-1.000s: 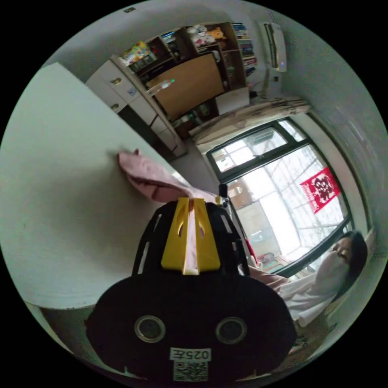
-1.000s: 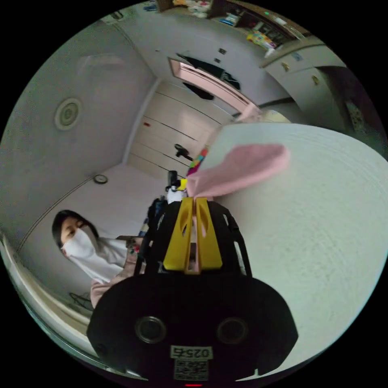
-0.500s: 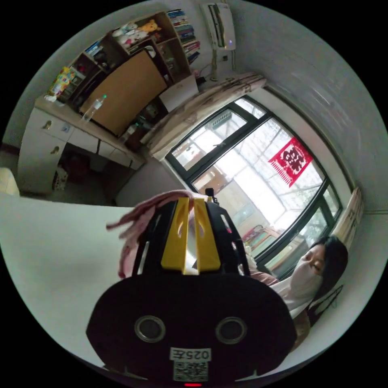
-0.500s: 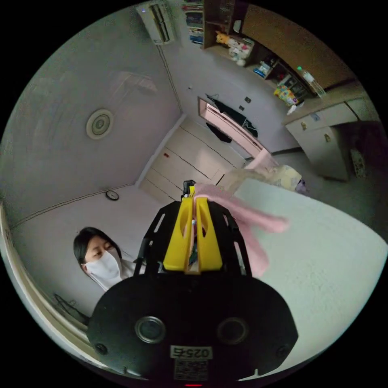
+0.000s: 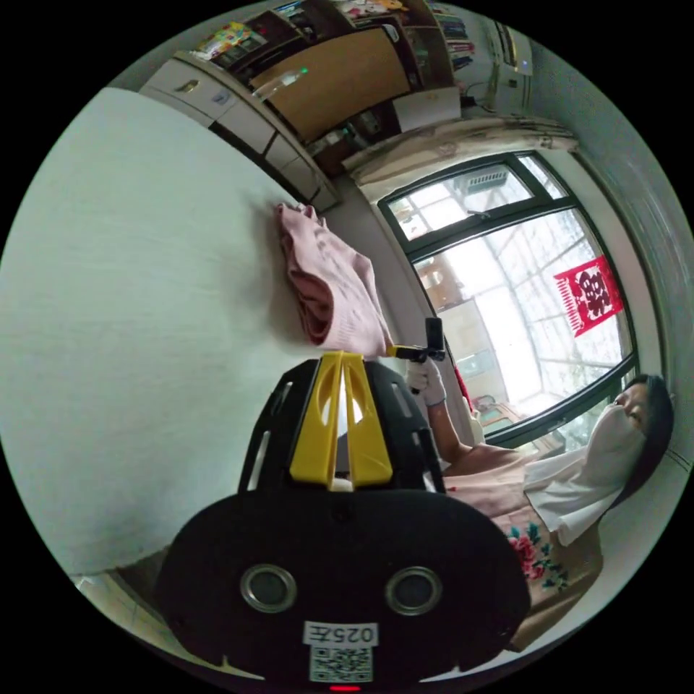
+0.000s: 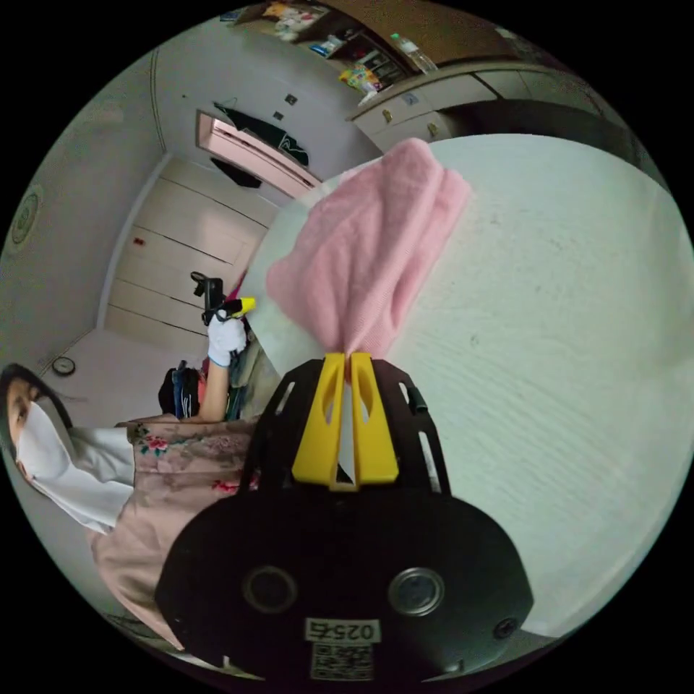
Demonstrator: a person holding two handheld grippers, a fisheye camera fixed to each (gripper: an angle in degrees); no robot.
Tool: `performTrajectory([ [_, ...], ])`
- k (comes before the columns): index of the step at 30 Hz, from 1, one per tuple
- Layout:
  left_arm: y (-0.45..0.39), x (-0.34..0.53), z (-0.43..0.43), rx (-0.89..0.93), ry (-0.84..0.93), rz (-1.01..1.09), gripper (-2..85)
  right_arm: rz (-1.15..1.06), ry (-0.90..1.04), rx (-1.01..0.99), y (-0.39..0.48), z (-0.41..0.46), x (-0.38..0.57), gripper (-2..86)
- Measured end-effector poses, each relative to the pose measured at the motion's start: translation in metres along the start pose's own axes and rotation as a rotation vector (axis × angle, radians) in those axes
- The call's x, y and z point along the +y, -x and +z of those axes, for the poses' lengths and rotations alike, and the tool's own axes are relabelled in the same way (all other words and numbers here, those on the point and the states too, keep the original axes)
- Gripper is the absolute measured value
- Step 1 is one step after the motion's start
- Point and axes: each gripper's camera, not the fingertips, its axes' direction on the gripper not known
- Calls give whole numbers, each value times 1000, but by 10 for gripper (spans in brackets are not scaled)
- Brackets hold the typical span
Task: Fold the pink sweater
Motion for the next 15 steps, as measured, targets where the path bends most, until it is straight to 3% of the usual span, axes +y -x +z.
performTrajectory([
  [4, -15, 9, -3, -90, -57, 59, 14, 17, -122, -74, -2, -5, 28, 22],
  [10, -67, -24, 18, -365, -34, 199, 70, 66, -328, 71, 11, -53, 58, 114],
  [15, -40, -39, 66, -418, 37, 61, 123, 128, -384, 57, 14, -22, 77, 177],
])
